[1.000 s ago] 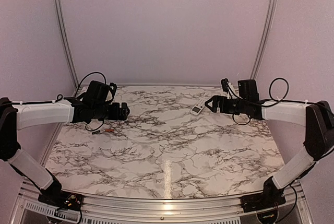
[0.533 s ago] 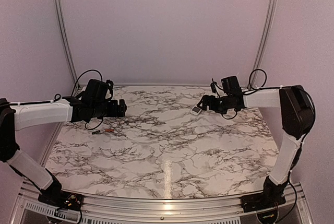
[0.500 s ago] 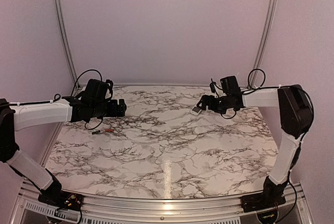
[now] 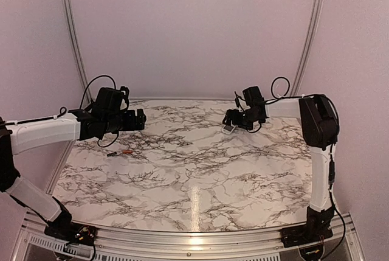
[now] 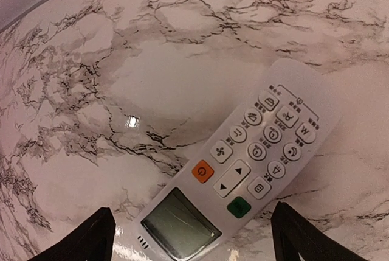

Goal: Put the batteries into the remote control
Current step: Adjust the remote control at the center of the board, then pick up the remote control from the center of the board.

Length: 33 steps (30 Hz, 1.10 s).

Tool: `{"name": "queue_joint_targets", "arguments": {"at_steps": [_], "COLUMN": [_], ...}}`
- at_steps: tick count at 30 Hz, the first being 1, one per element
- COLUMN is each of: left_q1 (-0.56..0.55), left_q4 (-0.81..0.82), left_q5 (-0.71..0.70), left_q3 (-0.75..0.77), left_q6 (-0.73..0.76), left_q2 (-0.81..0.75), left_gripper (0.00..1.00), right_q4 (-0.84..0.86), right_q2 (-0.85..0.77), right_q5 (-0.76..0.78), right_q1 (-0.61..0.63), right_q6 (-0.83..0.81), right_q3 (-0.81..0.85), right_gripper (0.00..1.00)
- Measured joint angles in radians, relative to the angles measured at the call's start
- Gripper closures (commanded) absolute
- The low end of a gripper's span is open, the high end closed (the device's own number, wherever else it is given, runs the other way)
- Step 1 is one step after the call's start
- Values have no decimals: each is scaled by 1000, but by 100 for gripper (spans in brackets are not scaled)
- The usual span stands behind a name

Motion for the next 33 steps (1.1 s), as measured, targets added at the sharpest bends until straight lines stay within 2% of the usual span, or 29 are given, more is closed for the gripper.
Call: {"name": "queue_joint_targets", "arguments": {"at_steps": [6,11,18,25,29,33], "left_q1": [0,0,0,0,0,0], "left_q4": [3,3,3,3,5,29], "left_q5": [-5,-19,-19,-19,-19,-5], "left_q3": [8,8,9,9,9,-3], "left_q6": [0,0,0,2,2,3], "left_q2": [-6,-7,-7,-7,-11,-29], "left_gripper": [1,1,1,1,1,1], "right_q4": [-66,-128,-222,-272,-263,-257], "right_q2": [112,209,287,286,253,201], "right_q5": [35,65,166,262,262,222], "right_q1": [29,72,133,184,185,185], "right_q6": [-13,-53,-140,-230,-259,-270], "right_q3": [150,312,454,452,396,320], "right_gripper": [14,19,26,46,57,64]}}
